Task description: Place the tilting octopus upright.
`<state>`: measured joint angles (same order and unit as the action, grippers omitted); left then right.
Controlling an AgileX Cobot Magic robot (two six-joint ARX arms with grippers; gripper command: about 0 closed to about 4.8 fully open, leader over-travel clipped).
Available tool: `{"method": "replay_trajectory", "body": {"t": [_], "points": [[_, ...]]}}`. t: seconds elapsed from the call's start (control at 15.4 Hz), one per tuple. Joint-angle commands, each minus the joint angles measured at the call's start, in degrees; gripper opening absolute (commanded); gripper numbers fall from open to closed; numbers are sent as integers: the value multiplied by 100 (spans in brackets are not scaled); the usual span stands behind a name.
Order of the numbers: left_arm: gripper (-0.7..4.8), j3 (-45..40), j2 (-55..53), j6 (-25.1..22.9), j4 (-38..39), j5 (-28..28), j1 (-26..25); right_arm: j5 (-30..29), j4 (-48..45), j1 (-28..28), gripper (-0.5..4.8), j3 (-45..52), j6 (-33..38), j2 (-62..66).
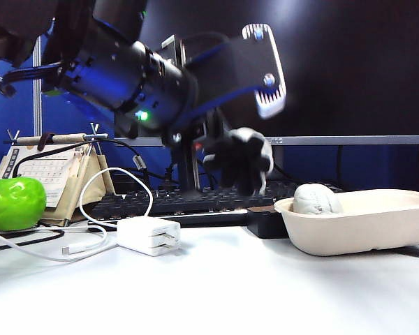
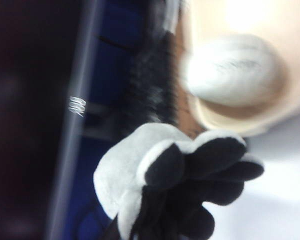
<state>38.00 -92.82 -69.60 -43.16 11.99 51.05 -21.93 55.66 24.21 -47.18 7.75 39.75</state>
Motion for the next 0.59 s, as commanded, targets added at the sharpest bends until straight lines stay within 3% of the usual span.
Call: {"method": "replay_trajectory", "body": {"t": [0.07, 0.39, 0.59], "points": [[-6, 28, -111, -201, -317, -304, -149, -28, -20, 0, 0, -11, 15, -11], [-6, 83, -822, -297, -1097, -328, -164, -24, -20, 0, 0, -11, 17, -11], [-6, 90, -1036, -238, -1099, -323, -177, -24, -20, 0, 0, -11, 17, -11]]}}
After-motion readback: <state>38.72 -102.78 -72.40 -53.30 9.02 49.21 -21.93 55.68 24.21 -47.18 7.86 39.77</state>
